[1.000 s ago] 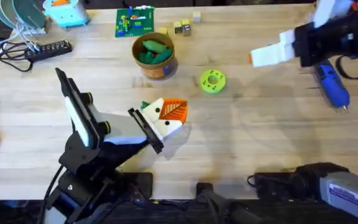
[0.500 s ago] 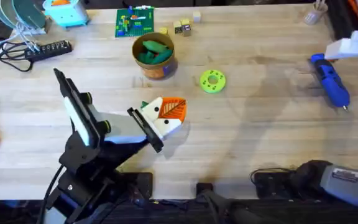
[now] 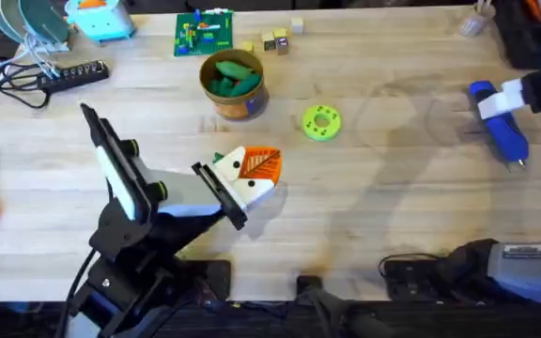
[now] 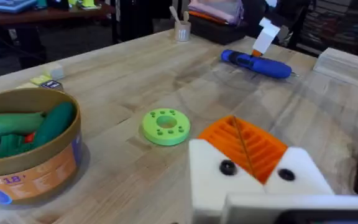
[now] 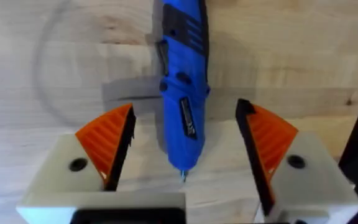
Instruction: Pick up the gripper from the table and insert it into the empty holder that is missing its gripper. Then pick up a screw, insert it into the mounting hole, and use the screwdriver to tighten it. Finally, clean up the table by picking up the vegetable and placing it into the bucket.
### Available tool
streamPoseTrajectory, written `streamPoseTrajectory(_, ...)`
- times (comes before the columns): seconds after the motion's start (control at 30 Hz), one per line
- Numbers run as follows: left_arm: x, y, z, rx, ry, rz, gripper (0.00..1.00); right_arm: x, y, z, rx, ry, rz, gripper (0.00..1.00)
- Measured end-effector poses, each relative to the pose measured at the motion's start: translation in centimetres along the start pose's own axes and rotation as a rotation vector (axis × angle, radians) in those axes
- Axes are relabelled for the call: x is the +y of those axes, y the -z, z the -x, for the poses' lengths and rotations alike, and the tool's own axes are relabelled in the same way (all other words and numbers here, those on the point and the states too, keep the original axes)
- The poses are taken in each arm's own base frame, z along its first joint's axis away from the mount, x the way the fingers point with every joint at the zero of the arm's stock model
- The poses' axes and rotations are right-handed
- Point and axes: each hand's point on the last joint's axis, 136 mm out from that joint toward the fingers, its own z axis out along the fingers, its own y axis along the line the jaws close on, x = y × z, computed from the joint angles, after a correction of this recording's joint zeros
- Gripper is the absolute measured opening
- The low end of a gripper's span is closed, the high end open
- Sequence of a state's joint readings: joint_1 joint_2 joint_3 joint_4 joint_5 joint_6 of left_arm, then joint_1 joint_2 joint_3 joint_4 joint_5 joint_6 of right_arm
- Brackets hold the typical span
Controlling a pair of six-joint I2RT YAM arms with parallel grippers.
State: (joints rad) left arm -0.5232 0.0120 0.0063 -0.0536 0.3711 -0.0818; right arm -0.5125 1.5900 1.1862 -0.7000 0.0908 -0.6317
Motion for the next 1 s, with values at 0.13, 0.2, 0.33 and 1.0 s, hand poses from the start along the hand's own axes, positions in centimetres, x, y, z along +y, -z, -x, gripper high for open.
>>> streamPoseTrajectory(0.13, 0.0, 0.0, 0.0, 0.0, 0.0, 0.001, 0.01, -0.1, -2.0, 0.4, 0.006, 0.035, 0.006, 0.991)
streamPoseTrajectory(0.2, 0.0, 0.0, 0.0, 0.0, 0.0, 0.001, 0.01, -0.2, -2.9, 0.7, 0.002, 0.044, 0.011, 0.991)
streamPoseTrajectory(0.33, 0.0, 0.0, 0.0, 0.0, 0.0, 0.001, 0.01, 0.0, -4.2, 1.7, -0.03, 0.05, 0.03, 0.991)
streamPoseTrajectory(1.0, 0.0, 0.0, 0.0, 0.0, 0.0, 0.001, 0.01, 0.5, -8.1, 3.3, -0.087, -0.08, 0.099, 0.955)
